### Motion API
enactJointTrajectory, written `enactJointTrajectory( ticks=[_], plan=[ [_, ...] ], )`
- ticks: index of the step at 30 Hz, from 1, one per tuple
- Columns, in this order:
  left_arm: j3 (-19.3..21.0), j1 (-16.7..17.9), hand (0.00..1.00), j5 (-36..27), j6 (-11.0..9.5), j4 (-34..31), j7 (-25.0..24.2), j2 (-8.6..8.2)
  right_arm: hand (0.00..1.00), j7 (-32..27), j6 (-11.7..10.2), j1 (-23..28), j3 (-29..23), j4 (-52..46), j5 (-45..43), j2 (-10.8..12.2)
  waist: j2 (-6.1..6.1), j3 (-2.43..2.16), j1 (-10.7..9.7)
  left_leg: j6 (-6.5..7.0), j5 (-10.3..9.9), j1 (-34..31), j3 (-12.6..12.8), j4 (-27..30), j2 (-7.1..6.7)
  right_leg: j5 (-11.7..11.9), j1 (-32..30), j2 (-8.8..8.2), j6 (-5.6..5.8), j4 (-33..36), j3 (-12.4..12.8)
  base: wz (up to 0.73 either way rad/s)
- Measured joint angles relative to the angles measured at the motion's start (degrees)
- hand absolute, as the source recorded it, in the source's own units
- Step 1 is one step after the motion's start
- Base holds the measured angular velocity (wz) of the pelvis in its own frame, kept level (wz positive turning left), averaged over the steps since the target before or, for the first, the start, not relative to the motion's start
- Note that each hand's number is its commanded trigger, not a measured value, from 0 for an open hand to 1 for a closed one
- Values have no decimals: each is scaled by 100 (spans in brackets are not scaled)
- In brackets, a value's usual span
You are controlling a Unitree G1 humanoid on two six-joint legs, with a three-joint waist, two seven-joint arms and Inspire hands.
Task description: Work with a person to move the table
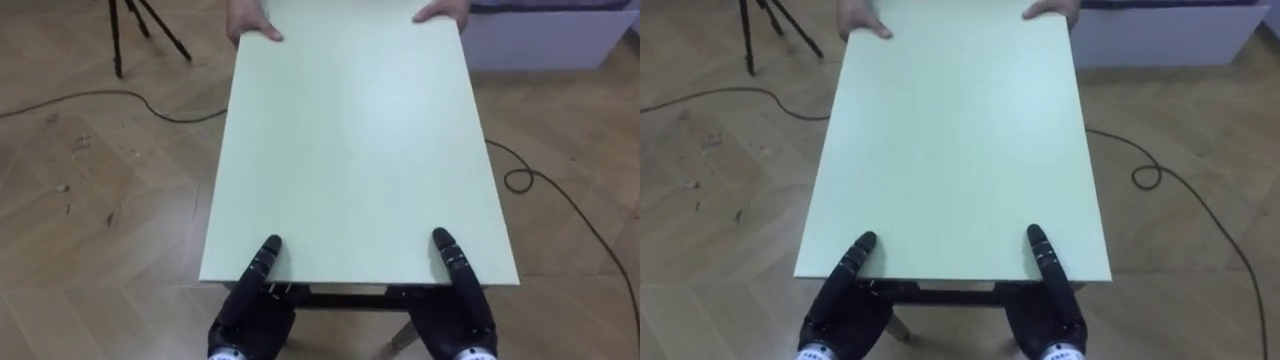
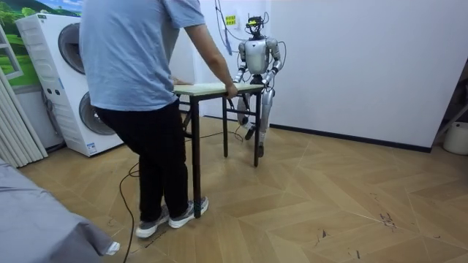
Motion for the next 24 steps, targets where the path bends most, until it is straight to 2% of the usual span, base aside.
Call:
enactJointTrajectory(
  ticks=[1,2,3,4,5,6,7,9,10,11,12,13,14,15,16,17,18,19,20,21,22,23,24],
  plan=[
    [36,-9,100,0,-2,-51,0,9,100,-3,3,-60,14,-22,-2,-1,-47,15,44,-12,24,-130,47,96,5,15,59,20,99,-220,37,-15],
    [50,-43,100,0,-1,-70,5,-11,100,-6,6,-137,-3,-20,-2,-28,1,41,81,-54,85,-339,-3,229,95,-262,63,158,226,-442,68,-11],
    [43,-9,100,4,9,-118,5,10,100,-6,12,-127,-5,-21,-1,-34,34,39,114,-95,160,-405,-43,212,145,-294,57,299,242,-545,83,-3],
    [39,6,100,9,11,-142,5,38,100,-6,14,-112,0,-24,0,-24,15,42,130,-115,203,-409,-45,174,177,-321,67,344,261,-589,95,0],
    [52,4,100,36,7,-197,22,65,100,-6,15,-115,2,-44,-3,16,-55,67,142,-139,265,-453,-44,139,257,-465,94,385,307,-727,104,-5],
    [70,-25,100,59,-1,-249,37,78,100,-6,7,-124,0,-90,-6,39,-121,60,167,-132,302,-614,-37,196,300,-724,123,406,352,-940,96,-6],
    [78,-44,100,69,-6,-266,39,86,100,-6,7,-141,0,-106,-6,38,-145,53,187,-130,326,-701,-35,228,311,-857,127,409,364,-1063,97,-4],
    [148,-99,100,95,-9,-360,57,82,100,-51,-15,-264,31,-191,-6,30,-200,37,189,-128,472,-1017,-40,258,326,-1506,166,372,300,-1622,93,-12],
    [178,-125,100,95,-11,-377,58,78,100,-70,-36,-321,55,-197,-5,28,-215,38,207,-150,527,-1090,-58,256,328,-1640,191,371,291,-1849,87,-24],
    [248,-193,100,95,-12,-378,58,69,100,-135,-44,-447,84,-195,-4,34,-249,46,256,-208,650,-1229,-128,242,336,-1855,295,414,291,-2367,43,-32],
    [334,-237,100,94,-12,-378,53,49,100,-150,-44,-593,128,-145,-5,37,-252,47,313,-322,773,-1388,-270,245,388,-1953,360,512,319,-2768,9,-36],
    [385,-250,100,96,-11,-378,53,43,100,-149,-43,-684,158,-83,-4,50,-249,48,353,-373,861,-1444,-309,230,456,-1972,333,582,334,-2860,-14,-25],
    [441,-253,100,104,-6,-378,54,71,100,-145,-39,-770,194,59,12,113,-244,50,352,-458,1023,-1476,-391,132,556,-1976,328,771,328,-2976,-70,0],
    [440,-250,100,104,-5,-378,55,126,100,-139,-32,-755,204,98,22,155,-244,50,338,-535,1188,-1472,-464,17,668,-1979,329,957,257,-3030,-143,12],
    [434,-247,100,105,-3,-376,55,150,100,-129,-22,-727,206,103,29,163,-244,50,319,-559,1263,-1467,-472,-33,737,-1982,333,1040,194,-3047,-198,8],
    [430,-224,100,119,-3,-350,55,162,100,-109,13,-687,200,132,39,186,-237,54,401,-615,1384,-1436,-474,-112,877,-1999,315,1174,62,-3048,-247,-18],
    [420,-194,100,123,1,-296,55,166,100,-109,17,-634,199,174,36,221,-223,54,541,-678,1496,-1345,-480,-229,999,-1994,309,1264,-20,-3044,-367,-31],
    [407,-188,100,123,18,-277,56,166,100,-109,14,-596,191,177,42,224,-194,56,593,-712,1555,-1296,-484,-295,1060,-1974,307,1306,-55,-3036,-475,-36],
    [399,-153,100,123,44,-258,58,175,100,-109,16,-526,196,179,41,224,-136,56,723,-759,1724,-1168,-488,-505,1150,-1933,304,1377,-127,-3003,-656,-25],
    [371,-124,100,122,50,-258,79,195,100,-109,16,-460,204,173,42,224,-73,43,786,-805,1971,-1038,-497,-827,1202,-1903,240,1441,-180,-2932,-833,-19],
    [349,-123,100,122,44,-259,81,204,100,-109,7,-446,204,161,45,224,-28,48,811,-831,2114,-982,-507,-1024,1226,-1879,199,1481,-219,-2914,-923,-13],
    [314,-115,100,122,31,-258,87,206,100,-109,-26,-407,204,141,31,220,87,42,864,-912,2471,-814,-584,-1508,1240,-1825,110,1564,-303,-2878,-1012,-9],
    [259,-111,100,126,20,-258,106,219,100,-98,-63,-366,187,133,29,211,169,44,897,-947,2591,-723,-604,-1639,1227,-1791,26,1561,-372,-2835,-1167,-9]
  ],
)
